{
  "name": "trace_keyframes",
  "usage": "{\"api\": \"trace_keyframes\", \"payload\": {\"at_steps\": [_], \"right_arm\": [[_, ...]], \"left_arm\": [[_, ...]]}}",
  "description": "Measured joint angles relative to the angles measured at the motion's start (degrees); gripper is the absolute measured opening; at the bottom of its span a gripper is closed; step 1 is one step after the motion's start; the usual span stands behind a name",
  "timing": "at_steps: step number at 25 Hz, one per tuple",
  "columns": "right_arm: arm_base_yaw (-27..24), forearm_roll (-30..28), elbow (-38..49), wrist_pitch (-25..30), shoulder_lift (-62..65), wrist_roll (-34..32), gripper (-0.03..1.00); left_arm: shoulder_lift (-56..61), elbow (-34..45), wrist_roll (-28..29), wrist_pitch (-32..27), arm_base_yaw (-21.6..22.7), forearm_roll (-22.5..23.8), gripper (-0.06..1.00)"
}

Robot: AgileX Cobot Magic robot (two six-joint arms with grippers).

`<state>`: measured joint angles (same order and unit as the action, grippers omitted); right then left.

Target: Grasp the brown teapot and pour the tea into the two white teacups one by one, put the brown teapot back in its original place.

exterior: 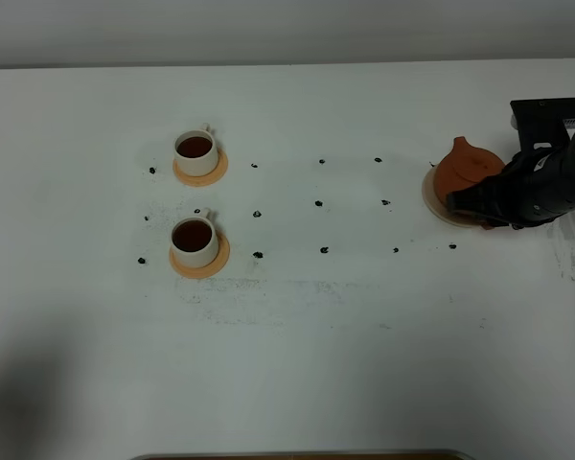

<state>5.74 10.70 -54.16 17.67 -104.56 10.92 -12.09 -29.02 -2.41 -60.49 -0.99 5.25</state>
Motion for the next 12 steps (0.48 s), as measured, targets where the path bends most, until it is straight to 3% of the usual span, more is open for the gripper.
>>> {"api": "trace_keyframes", "payload": {"at_steps": [5,12], "right_arm": [[0.0,-0.16,0.0,-0.13,0.0,0.0,0.52],[0.0,-2.88,0.33,2.6,6.23,0.0,0.56]], "left_arm": [[0.0,0.0,0.06,0.0,0.0,0.0,0.46],[0.0,0.0,0.06,0.0,0.0,0.0,0.46]]}}
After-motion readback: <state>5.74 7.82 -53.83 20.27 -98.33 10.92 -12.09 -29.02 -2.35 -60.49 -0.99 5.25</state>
